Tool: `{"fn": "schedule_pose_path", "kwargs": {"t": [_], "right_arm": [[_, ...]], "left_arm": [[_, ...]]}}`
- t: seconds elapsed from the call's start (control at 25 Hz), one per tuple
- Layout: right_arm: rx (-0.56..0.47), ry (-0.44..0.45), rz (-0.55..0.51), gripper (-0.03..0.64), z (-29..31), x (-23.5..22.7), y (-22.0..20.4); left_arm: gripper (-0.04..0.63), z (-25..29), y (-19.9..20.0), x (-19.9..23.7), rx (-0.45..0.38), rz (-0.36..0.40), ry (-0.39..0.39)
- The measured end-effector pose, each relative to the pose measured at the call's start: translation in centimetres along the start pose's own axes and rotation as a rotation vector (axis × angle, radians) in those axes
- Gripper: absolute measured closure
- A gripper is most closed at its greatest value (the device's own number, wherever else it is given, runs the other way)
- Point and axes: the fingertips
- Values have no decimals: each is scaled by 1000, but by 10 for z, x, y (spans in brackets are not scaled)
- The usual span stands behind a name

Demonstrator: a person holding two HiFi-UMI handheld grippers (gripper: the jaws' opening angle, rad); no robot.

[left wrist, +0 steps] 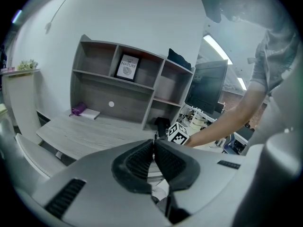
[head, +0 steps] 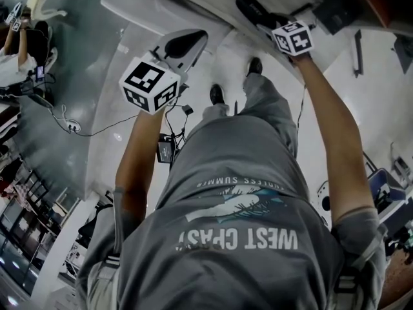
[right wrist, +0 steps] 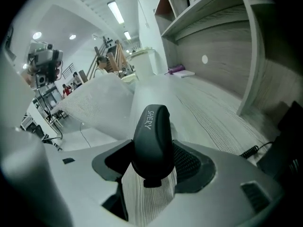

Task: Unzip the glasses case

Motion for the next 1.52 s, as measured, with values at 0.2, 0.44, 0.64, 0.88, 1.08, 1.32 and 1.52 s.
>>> {"fn": "schedule_pose_path", "kwargs": {"t": [0.2, 0.44, 0.64, 0.88, 1.08, 1.32, 1.52], "right_arm": [[69, -41, -4, 337, 7, 4, -3], [54, -107, 3, 331, -23, 14, 15], [-23, -131, 11, 334, -67, 30, 22], [-226, -168, 35, 404, -152, 80, 70], [-438, -242, 22, 575, -264, 132, 96], [-632, -285, -37, 609, -357, 207, 147], [-727, -275, -117, 609, -409, 263, 178]], "left_arm": [[589, -17, 0, 3, -14, 9, 5], [589, -47, 15, -10, -49, 26, 5], [589, -64, 18, -32, -84, 45, 1], [589, -103, 29, -53, -142, 75, -2], [589, -130, 45, -101, -199, 128, -8], [591, -169, 75, -120, -281, 189, -13], [592, -196, 101, -136, -351, 235, -24]]}}
Point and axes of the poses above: the fingertips, and each gripper's own axes: z forward along the fingers, x to its left, y out of its top, and after that the axes turned 2 degrees about -z, right-handed
